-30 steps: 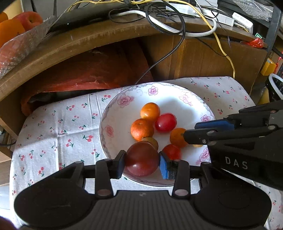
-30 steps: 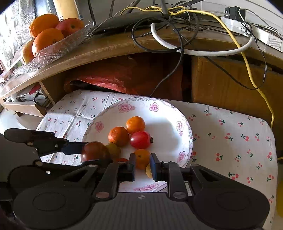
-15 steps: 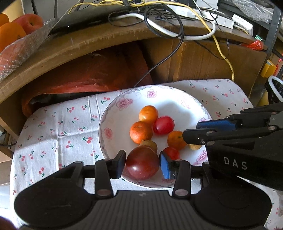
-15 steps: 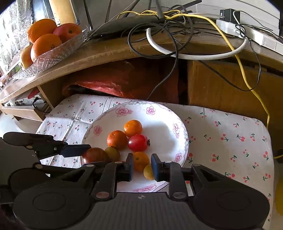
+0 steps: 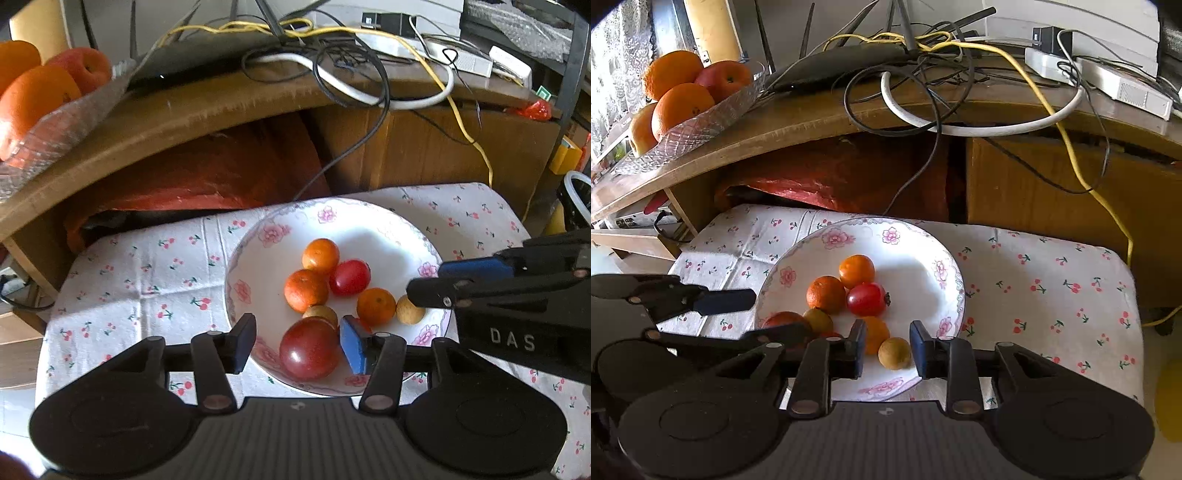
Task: Organize fruits
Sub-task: 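Open both tools to release the tomatoes in the bowl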
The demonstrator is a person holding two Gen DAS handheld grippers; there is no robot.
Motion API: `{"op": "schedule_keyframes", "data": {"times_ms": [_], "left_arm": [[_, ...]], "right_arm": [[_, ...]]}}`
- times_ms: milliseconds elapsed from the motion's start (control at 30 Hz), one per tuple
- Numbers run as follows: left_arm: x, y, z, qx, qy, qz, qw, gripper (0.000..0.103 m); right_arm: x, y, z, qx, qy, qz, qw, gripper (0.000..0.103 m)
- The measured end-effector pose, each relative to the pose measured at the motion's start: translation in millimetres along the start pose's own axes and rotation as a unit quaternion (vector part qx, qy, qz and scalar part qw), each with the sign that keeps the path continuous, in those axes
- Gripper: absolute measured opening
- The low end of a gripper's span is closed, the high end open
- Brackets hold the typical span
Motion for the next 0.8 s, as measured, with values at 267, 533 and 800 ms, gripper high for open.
{"op": "schedule_keyframes", "data": {"times_ms": [267, 533, 800], "left_arm": [[-6.6, 18.8, 9.1, 0.013, 0.013, -0.017, 0.9997, 0.063], [-6.3, 42.5, 28.7, 0.026, 0.018, -0.033, 0.9989, 0.078], [-1.5, 56.9, 51.9, 0.031, 0.042, -0.022, 0.9984, 0.09]], "right_arm": [[0.0, 19.4, 12.3, -0.002, -0.009, 0.009, 1.0, 0.027], [-8.0, 43.8, 36.0, -0.001, -0.01, 0.013, 1.0, 0.033], [-13.9, 58.0, 56.7, -0.003, -0.027, 0.003, 1.0, 0.037]]}}
Point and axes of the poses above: each gripper's, at about its wrist camera, not at the fingertips, and y roughly against the way its jaws point, x to its right, z to its underside, the point moved 4 cm from there along -y, roughly the way its jaws point, and after that the axes turned 2 degrees about -x, right-handed, at the moved point
